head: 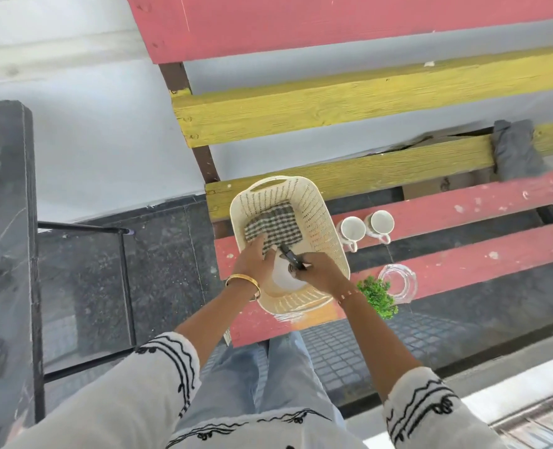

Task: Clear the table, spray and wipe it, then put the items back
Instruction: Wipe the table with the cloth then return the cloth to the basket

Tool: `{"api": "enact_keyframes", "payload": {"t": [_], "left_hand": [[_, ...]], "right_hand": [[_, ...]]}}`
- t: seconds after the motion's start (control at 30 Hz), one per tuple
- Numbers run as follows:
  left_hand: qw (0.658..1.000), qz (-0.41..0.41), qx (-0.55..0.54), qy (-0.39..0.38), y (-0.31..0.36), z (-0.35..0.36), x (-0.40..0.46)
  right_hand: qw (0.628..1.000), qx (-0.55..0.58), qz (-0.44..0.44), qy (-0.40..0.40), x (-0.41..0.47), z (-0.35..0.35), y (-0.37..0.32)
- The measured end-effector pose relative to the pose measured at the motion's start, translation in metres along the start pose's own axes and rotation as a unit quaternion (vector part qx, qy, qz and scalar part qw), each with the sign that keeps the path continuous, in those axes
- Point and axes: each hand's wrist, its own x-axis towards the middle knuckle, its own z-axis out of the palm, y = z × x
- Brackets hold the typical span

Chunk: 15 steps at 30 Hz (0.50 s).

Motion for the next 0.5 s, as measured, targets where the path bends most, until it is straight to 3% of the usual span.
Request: {"api": "enact_keyframes", "payload": {"t": [0.1,0.27,0.5], "left_hand": [[0.998,-0.022,-0.05,0.009,0.012,0.001,0.008],[0.992,-0.066,-0.103,0.011,0.03,0.002,0.029],[0.979,-0.147,-0.14,-0.008,0.027,0.007,0.068]], "right_hand": [[0.996,0.039,0.05,-0.065,0.011,-0.029,-0.012],[0.995,0.011,0.1,0.021,0.049,-0.034,-0.009],[0.991,-0.023,0.129,-0.019,0.104,-0.022,0.006]]}}
